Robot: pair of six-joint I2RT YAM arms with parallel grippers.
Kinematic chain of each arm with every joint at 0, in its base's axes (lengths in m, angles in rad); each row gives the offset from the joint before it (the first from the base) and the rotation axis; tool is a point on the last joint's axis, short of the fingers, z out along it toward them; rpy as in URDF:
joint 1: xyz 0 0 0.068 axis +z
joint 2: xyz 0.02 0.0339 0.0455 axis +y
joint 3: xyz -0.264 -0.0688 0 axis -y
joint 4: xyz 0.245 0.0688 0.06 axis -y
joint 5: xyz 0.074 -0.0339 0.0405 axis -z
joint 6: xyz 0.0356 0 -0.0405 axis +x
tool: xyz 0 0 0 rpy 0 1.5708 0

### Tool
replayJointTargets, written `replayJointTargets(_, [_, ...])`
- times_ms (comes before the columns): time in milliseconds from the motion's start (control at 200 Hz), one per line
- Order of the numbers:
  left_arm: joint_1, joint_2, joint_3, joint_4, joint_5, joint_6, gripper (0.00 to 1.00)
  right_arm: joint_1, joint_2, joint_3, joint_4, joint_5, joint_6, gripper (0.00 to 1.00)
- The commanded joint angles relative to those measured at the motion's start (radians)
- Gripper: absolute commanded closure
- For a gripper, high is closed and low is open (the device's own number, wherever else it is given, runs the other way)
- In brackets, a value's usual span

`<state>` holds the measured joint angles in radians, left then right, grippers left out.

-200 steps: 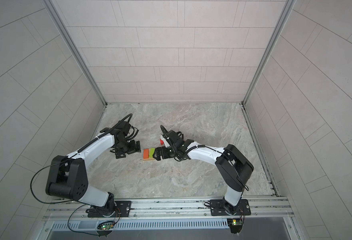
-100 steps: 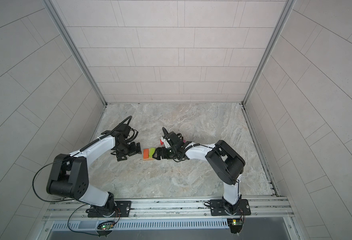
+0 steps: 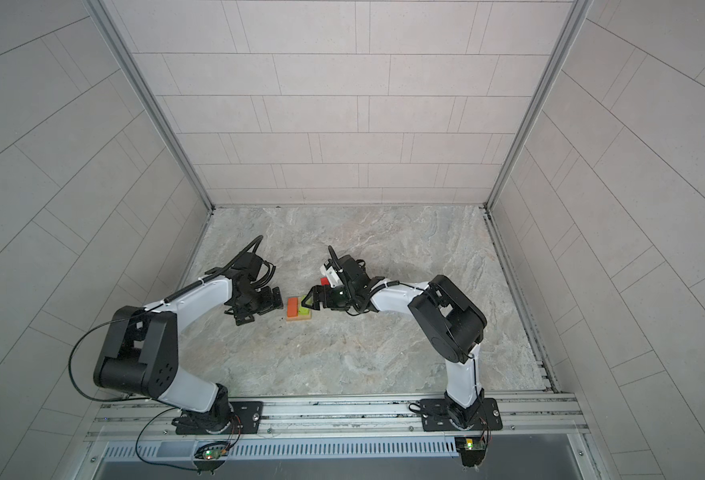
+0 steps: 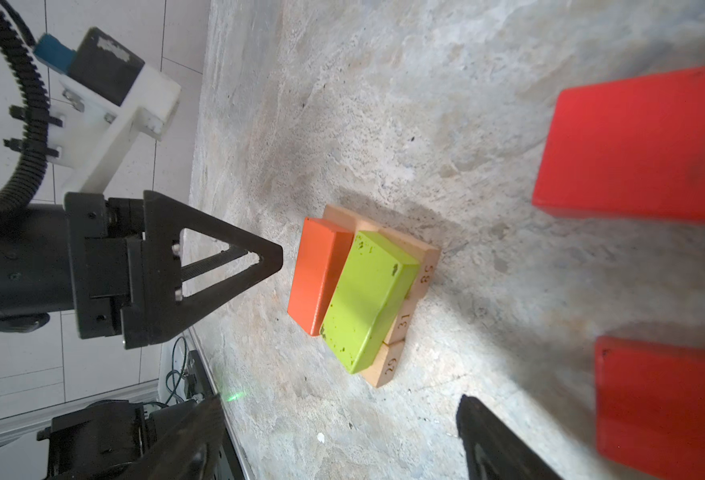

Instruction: Build the wood block tower

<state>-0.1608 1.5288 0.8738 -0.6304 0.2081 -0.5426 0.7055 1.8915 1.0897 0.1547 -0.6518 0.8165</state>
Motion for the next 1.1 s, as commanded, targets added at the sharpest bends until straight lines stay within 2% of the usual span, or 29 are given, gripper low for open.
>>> replayJointTargets(0, [-0.008,-0.026,-0.016,0.028,-0.019,0.003,0.02,-0.005,0.021,0.014,0.064,-0.034,0.053,0.11])
replayJointTargets(1096, [-0.023,-0.016,-0.052,0.109,0.023,0.006,0.03,-0.005,0.104,0.088,0.147,-0.053,0.132,0.1])
